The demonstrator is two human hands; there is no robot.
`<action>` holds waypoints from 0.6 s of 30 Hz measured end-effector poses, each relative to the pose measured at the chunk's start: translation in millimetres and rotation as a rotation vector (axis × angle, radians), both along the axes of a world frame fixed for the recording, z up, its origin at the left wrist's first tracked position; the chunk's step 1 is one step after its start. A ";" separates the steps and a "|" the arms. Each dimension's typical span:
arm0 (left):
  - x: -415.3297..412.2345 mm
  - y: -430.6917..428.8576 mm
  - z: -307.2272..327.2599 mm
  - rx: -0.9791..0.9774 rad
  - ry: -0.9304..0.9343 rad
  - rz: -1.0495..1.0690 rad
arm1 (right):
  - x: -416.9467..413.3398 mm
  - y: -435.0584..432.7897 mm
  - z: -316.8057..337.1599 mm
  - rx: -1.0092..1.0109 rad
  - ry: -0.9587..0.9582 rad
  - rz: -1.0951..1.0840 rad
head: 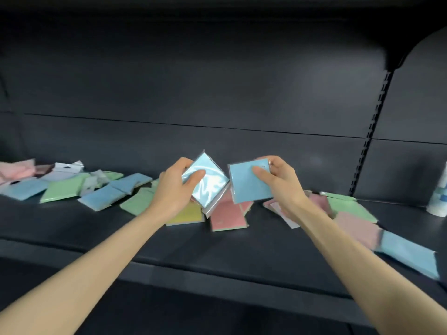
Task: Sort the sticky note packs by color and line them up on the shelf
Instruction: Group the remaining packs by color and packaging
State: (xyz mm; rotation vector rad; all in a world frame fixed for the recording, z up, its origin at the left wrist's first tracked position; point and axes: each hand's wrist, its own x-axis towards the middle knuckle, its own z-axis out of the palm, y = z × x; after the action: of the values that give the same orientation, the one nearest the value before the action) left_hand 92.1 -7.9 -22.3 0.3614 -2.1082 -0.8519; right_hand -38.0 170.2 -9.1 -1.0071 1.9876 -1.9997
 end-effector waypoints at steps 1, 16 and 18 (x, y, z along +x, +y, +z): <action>16.8 -11.6 -3.4 0.014 -0.008 -0.016 | 15.3 -13.8 -3.2 -0.014 -0.009 0.000; 151.1 -161.1 -15.5 0.074 -0.077 0.097 | 124.9 -180.0 -13.5 0.056 0.074 0.034; 150.6 -175.8 -15.2 0.056 -0.096 0.118 | 123.1 -194.5 -11.9 0.065 0.093 0.035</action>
State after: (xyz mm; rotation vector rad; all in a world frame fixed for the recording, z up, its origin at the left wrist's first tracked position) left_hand 242.7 -183.7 -37.5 0.5609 -2.1308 -0.8405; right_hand 85.0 -24.3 -21.0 -1.1316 2.0525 -1.8900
